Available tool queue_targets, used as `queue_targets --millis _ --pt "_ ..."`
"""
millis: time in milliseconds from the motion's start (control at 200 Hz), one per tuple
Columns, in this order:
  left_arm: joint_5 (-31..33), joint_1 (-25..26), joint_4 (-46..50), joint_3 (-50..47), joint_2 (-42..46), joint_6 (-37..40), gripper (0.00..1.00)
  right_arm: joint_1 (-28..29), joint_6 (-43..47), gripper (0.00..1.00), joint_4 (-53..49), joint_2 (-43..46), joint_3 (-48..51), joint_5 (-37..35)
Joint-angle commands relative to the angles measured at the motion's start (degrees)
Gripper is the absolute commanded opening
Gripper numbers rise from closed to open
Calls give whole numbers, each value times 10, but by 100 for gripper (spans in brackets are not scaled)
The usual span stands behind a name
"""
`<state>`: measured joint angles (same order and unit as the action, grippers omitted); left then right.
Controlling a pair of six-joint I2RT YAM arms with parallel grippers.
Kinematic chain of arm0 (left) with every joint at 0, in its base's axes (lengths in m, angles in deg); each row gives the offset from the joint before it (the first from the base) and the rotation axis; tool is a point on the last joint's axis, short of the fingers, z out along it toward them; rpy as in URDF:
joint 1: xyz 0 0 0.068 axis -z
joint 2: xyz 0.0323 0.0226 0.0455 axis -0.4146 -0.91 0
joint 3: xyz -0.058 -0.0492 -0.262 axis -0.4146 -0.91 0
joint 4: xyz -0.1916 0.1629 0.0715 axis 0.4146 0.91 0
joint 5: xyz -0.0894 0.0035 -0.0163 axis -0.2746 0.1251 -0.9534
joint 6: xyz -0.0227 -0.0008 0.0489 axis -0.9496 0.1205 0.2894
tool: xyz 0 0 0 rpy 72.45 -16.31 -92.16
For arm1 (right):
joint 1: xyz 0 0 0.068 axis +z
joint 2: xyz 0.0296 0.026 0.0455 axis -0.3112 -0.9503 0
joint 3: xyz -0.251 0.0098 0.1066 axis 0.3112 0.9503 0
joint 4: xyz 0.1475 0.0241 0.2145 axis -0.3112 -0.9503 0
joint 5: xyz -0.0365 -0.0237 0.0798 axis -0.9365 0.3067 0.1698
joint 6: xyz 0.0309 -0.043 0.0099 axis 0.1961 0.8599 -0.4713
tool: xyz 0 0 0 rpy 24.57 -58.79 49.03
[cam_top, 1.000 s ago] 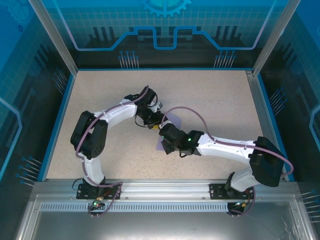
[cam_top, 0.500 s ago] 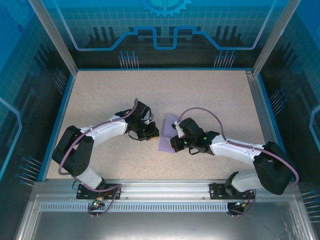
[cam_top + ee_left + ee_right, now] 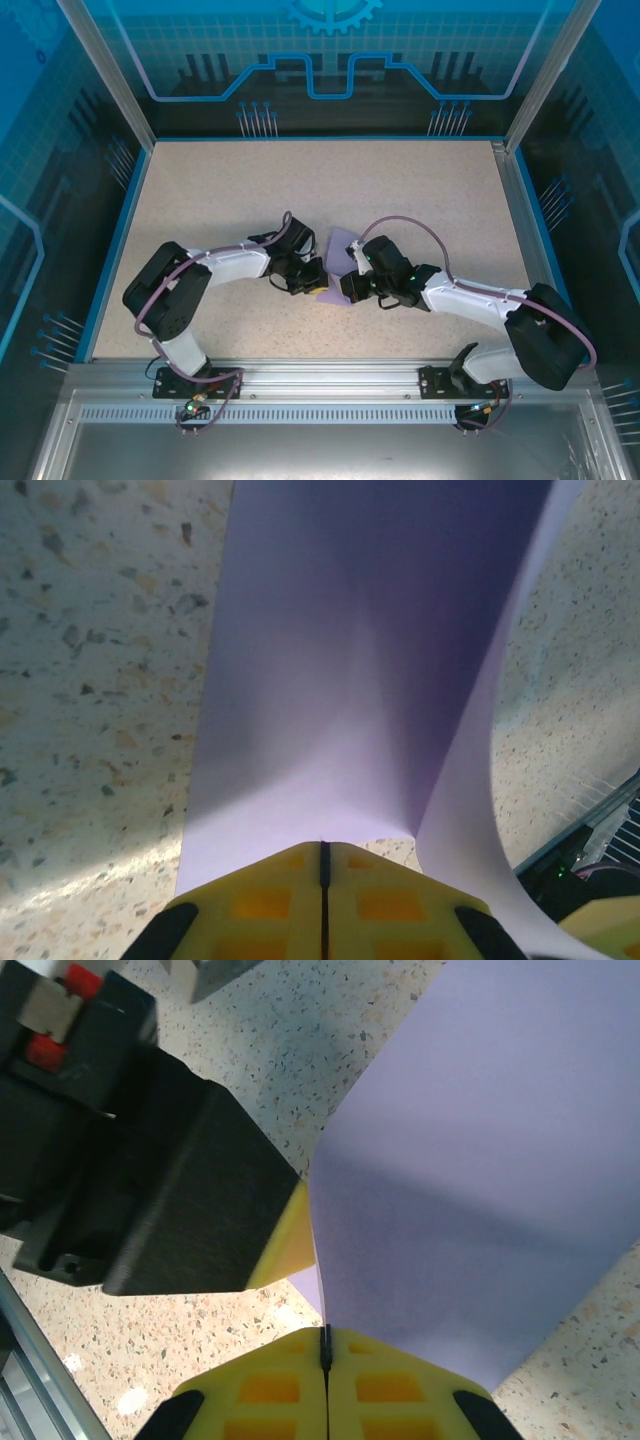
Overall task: Fold a paper plane with a square sheet of paper (pick it up from the middle)
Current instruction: Fold the triangle a second time at the center of the table.
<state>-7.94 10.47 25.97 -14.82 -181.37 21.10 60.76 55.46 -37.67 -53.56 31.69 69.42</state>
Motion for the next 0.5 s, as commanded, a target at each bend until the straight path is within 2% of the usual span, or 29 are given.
queue_targets --millis 0,200,490 --pt "-11 7 -34 -16 -17 -24 10 -7 -5 6 9 11 6 3" --pt "21 9 -37 -28 -27 -26 9 -8 -5 6 6 4 5 -3" --pt "75 8 21 -12 -35 15 7 -10 -9 6 6 5 2 -14"
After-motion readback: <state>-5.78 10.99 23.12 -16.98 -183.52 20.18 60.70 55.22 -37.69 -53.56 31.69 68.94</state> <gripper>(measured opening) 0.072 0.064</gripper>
